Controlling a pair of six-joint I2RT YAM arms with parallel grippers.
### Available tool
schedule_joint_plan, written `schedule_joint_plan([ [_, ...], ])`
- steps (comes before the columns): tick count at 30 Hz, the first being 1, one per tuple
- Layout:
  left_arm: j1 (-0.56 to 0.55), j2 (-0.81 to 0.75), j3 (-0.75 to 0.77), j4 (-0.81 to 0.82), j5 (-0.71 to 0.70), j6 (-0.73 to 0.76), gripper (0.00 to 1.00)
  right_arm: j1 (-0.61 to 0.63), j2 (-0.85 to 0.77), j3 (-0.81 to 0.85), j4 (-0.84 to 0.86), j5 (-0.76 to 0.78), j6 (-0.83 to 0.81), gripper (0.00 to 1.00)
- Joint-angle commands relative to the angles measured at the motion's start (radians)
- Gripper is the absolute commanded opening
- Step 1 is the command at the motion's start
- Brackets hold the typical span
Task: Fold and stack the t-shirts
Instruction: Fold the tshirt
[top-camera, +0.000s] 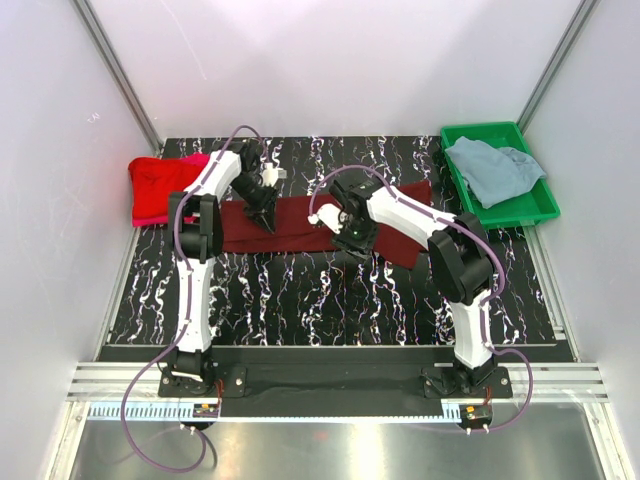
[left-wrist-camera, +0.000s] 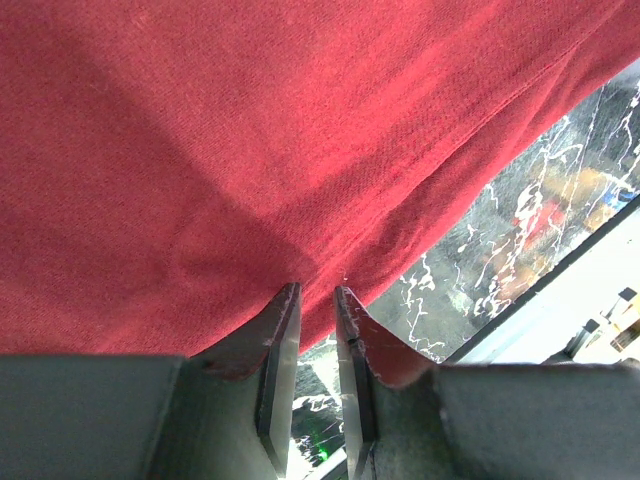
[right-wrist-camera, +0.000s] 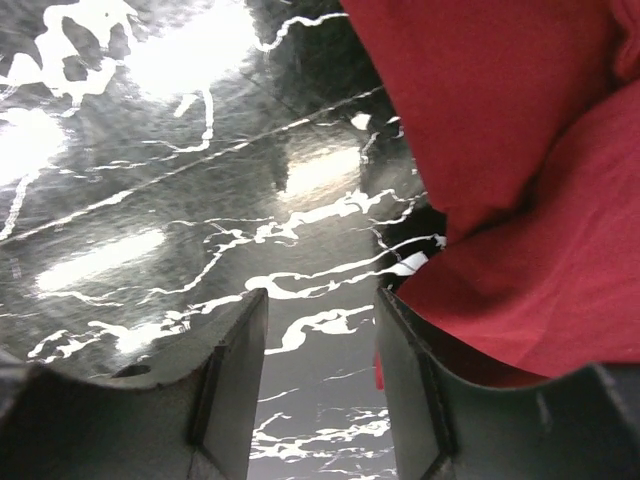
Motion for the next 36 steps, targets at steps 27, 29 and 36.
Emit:
schedule_joint_plan([
  [27, -0.017, -0.017, 0.011, -0.093, 0.051, 0.005, 0.26, 0.004, 0.017, -0.057, 0.126, 0.281, -0.059, 0.18],
  [29, -0.017, -0.016, 0.011, -0.093, 0.053, 0.004, 0.26, 0.004, 0.020, -0.054, 0.117, 0.283, -0.058, 0.09],
  [36, -0.019, -0.019, 0.011, -0.093, 0.056, 0.005, 0.26, 0.002, -0.003, 0.007, 0.065, 0.193, -0.026, 0.00],
])
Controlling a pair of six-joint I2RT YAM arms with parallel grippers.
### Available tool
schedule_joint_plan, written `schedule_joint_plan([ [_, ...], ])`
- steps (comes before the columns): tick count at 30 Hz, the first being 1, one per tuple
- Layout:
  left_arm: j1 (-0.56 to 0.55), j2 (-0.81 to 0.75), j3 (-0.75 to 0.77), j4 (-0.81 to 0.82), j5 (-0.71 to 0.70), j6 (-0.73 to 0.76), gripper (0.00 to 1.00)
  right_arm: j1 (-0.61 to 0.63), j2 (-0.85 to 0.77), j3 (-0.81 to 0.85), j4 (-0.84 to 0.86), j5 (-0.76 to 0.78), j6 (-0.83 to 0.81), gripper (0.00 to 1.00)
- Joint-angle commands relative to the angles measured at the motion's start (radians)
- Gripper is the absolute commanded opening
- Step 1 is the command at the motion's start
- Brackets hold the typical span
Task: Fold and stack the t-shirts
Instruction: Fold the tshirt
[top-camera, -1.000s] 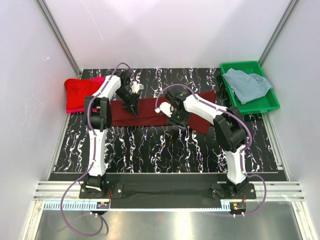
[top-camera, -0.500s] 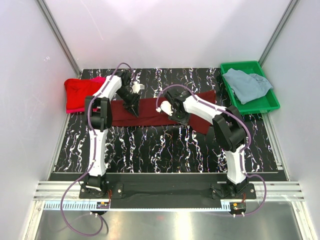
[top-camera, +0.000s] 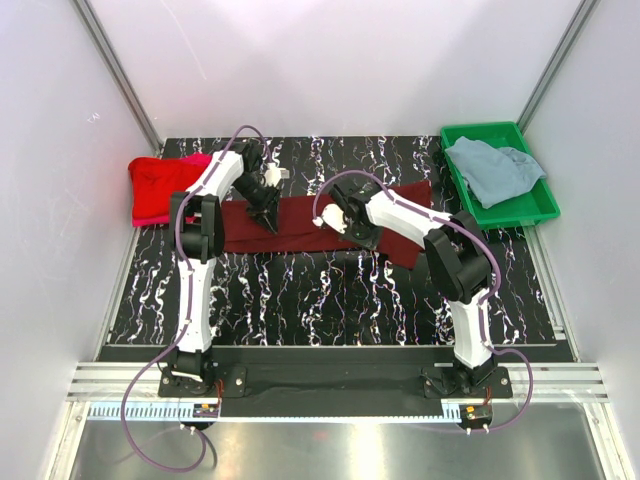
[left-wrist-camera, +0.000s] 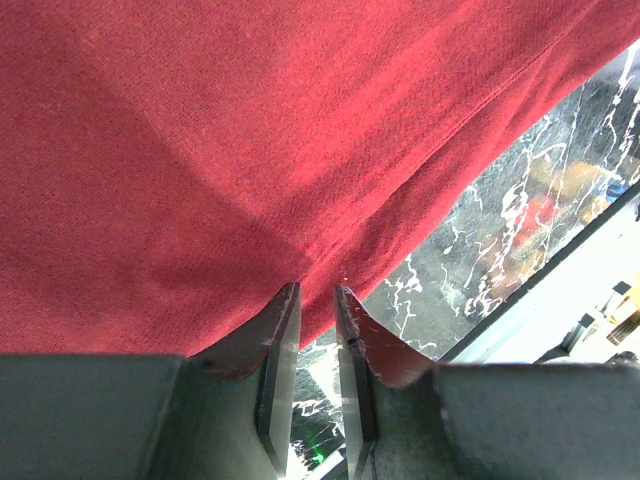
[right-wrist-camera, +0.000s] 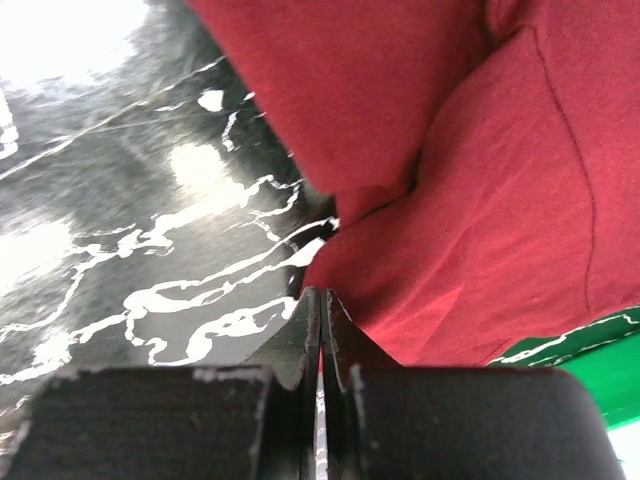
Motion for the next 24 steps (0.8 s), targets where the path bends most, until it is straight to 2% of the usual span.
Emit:
schedule_joint_plan([
  [1, -0.006, -0.017, 0.011, -0.093, 0.035, 0.005, 0.26, 0.002, -0.016, 0.077, -0.060, -0.077, 0.026, 0.00],
  [6, -0.007, -0.019, 0.016, -0.093, 0.035, 0.005, 0.26, -0.003, 0.014, 0.180, -0.175, -0.246, 0.098, 0.00],
  [11, -0.007, -0.025, 0.011, -0.094, 0.036, 0.005, 0.26, -0.004, 0.018, 0.165, -0.170, -0.236, 0.112, 0.00],
  [12, -0.007, -0.025, 0.011, -0.096, 0.036, 0.007, 0.26, -0.004, 0.018, 0.159, -0.165, -0.222, 0.109, 0.15],
  [14, -0.007, -0.025, 0.008, -0.096, 0.039, 0.007, 0.26, -0.004, 0.022, 0.144, -0.157, -0.187, 0.089, 0.29],
  [24, -0.009, -0.025, 0.013, -0.094, 0.044, 0.007, 0.26, -0.004, 0.021, 0.058, -0.081, -0.009, 0.026, 0.37],
])
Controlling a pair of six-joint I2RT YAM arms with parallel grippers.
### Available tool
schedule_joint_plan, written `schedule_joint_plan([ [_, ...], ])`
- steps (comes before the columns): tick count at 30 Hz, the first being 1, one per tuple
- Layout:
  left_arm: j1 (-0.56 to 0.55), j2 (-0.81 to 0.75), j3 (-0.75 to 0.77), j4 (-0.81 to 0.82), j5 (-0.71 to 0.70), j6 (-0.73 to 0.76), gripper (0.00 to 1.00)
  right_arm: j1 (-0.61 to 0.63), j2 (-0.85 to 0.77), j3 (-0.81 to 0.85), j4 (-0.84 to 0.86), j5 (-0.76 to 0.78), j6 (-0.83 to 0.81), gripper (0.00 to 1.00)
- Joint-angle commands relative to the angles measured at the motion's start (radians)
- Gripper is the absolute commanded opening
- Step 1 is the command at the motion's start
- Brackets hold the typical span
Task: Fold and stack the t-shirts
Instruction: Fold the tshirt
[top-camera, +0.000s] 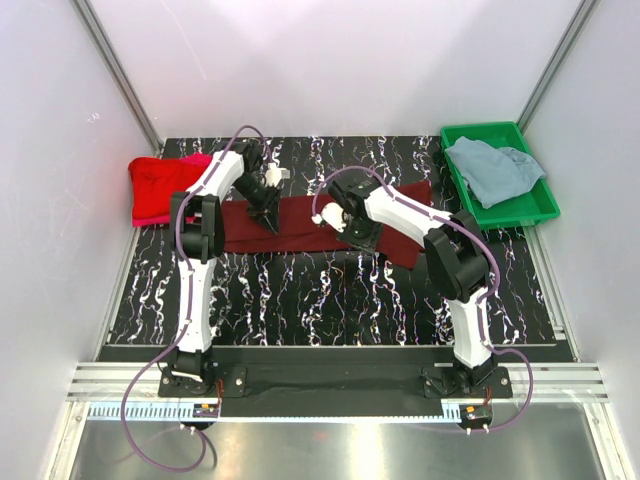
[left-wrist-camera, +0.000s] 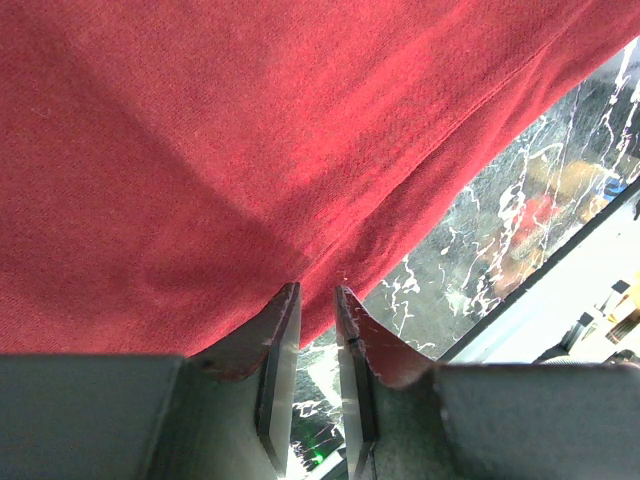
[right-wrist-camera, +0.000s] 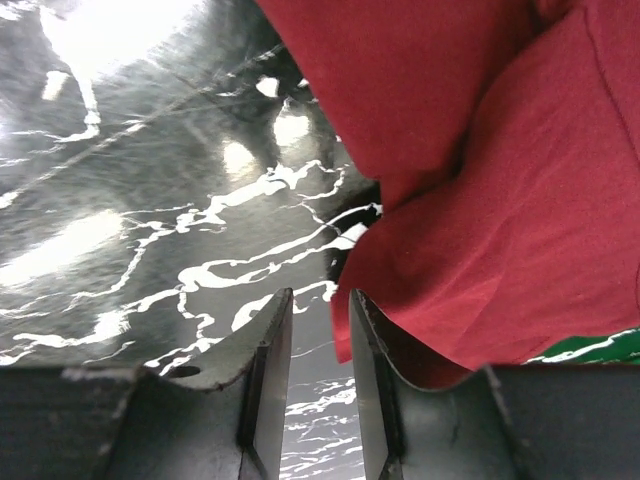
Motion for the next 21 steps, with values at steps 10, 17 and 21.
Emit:
schedule_joint_plan([
  [10, -0.009, -0.017, 0.016, -0.094, 0.047, 0.004, 0.26, -0.001, 0.010, -0.067, 0.089, 0.147, -0.051, 0.39],
  [17, -0.009, -0.016, 0.014, -0.094, 0.049, 0.005, 0.26, -0.001, 0.026, -0.080, 0.135, 0.195, -0.051, 0.32],
  [21, -0.009, -0.017, 0.013, -0.096, 0.049, 0.004, 0.26, -0.003, 0.024, -0.093, 0.164, 0.221, -0.062, 0.19],
])
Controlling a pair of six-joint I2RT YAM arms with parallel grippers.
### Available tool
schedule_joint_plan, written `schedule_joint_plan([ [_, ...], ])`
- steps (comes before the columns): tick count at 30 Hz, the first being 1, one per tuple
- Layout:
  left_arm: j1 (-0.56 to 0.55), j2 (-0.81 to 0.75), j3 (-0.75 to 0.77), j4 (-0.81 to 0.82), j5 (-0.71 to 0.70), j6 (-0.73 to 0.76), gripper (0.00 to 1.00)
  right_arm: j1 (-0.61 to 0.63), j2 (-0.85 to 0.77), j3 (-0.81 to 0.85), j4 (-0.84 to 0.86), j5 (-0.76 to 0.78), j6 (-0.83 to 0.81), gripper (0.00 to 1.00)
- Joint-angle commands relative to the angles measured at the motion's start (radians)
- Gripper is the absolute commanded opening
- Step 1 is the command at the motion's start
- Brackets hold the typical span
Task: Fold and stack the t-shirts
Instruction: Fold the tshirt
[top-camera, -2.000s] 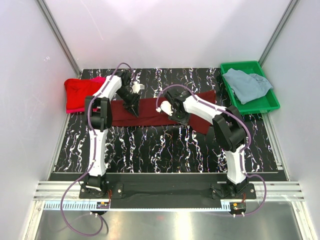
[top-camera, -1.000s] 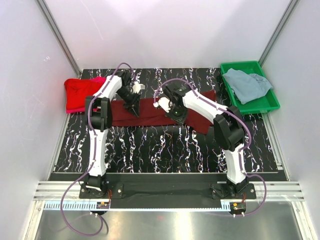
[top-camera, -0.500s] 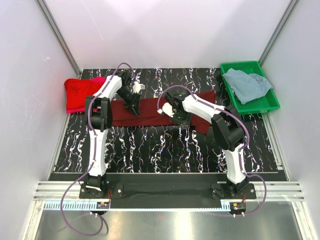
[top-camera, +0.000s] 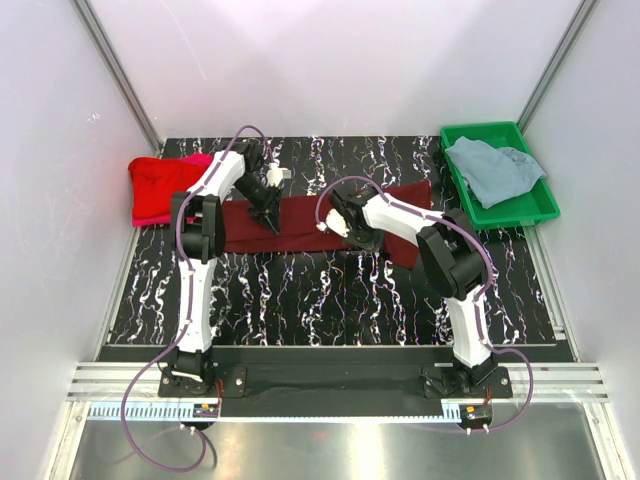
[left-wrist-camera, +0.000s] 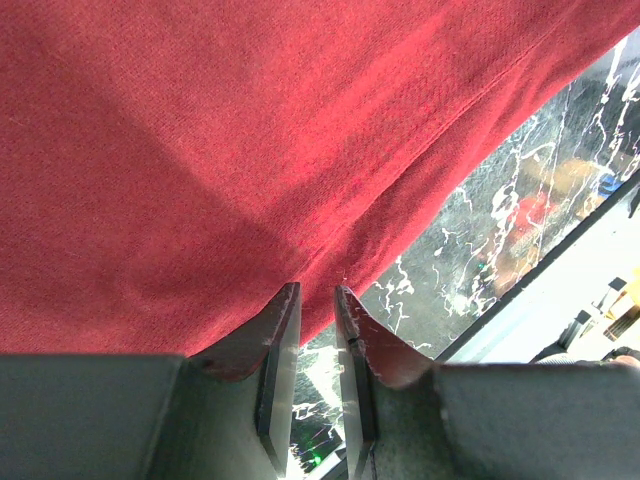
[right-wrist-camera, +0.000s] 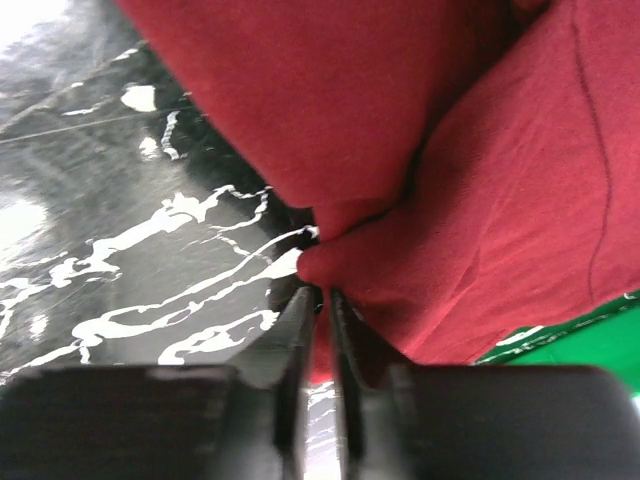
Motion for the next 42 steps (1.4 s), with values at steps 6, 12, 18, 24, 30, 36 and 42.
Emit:
schedule_joint_plan([
  [6, -0.004, -0.022, 0.011, -0.096, 0.034, 0.007, 0.26, -0.003, -0.036, 0.002, 0.052, 0.040, -0.010, 0.00],
  [12, -0.004, -0.033, 0.008, -0.100, 0.031, 0.007, 0.26, 0.000, -0.059, 0.136, -0.077, -0.120, 0.061, 0.00],
  [18, -0.004, -0.034, 0.010, -0.099, 0.028, 0.005, 0.26, 0.000, -0.030, 0.264, -0.223, -0.286, 0.119, 0.00],
  [24, -0.006, -0.036, 0.010, -0.099, 0.028, 0.007, 0.26, 0.000, -0.030, 0.154, -0.178, -0.182, 0.087, 0.29],
  [30, -0.004, -0.030, 0.008, -0.099, 0.031, 0.007, 0.26, 0.000, -0.045, 0.052, -0.085, -0.094, 0.047, 0.38],
  [36, -0.004, -0.025, 0.010, -0.099, 0.034, 0.007, 0.26, -0.001, -0.043, 0.006, -0.025, -0.034, 0.032, 0.38],
  [42, -0.006, -0.025, 0.007, -0.102, 0.036, 0.007, 0.26, 0.000, -0.053, 0.015, -0.002, -0.016, 0.013, 0.37],
])
